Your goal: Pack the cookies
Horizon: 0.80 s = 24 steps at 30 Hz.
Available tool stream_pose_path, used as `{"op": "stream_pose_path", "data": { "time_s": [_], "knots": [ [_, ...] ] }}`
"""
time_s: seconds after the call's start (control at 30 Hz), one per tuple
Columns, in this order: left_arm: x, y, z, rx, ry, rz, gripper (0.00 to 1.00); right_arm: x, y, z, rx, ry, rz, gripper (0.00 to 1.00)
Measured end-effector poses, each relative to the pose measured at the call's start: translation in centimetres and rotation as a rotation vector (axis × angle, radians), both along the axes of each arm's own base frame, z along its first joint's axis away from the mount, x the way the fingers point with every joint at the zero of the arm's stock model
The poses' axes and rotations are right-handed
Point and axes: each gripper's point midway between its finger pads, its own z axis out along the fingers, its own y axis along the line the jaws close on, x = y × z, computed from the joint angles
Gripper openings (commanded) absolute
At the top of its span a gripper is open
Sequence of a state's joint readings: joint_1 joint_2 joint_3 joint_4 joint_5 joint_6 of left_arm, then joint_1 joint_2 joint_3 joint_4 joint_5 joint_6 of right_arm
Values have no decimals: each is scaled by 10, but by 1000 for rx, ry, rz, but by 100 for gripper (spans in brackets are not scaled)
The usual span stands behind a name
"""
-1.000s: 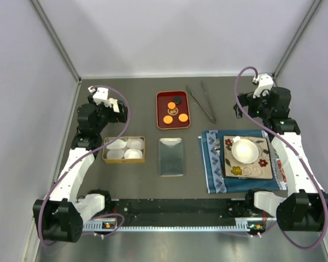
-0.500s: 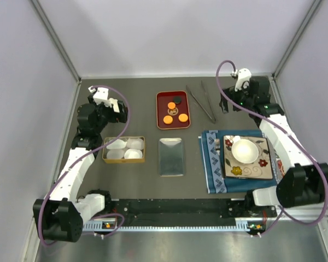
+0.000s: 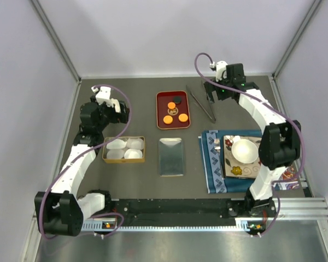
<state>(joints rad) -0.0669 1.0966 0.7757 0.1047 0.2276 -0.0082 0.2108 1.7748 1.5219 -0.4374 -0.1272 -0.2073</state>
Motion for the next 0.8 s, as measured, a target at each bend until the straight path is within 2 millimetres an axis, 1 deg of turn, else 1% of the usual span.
{"op": "stream_pose_path", "data": {
  "time_s": [0.13,0.2,0.3,0.43,0.5,0.57,0.67,0.8],
  "knots": [
    [2,0,-6,4,15,0,99,15,13,-21,-27,39,26,99],
    [3,1,-9,10,22,1,99,21,15,-31,-37,54,30,99],
    [4,1,-13,14,31,1,99,30,17,-53,-54,89,34,99],
    [6,1,-18,16,45,2,99,35,19,-82,-75,141,40,99],
    [6,1,-20,16,51,2,99,34,19,-97,-83,175,44,99],
    [7,1,-21,17,55,4,99,33,20,-108,-90,196,48,99],
    [7,1,-21,18,54,4,99,31,21,-120,-99,220,56,99],
    [7,1,-23,20,58,3,99,34,22,-125,-106,226,63,99]
  ]
}}
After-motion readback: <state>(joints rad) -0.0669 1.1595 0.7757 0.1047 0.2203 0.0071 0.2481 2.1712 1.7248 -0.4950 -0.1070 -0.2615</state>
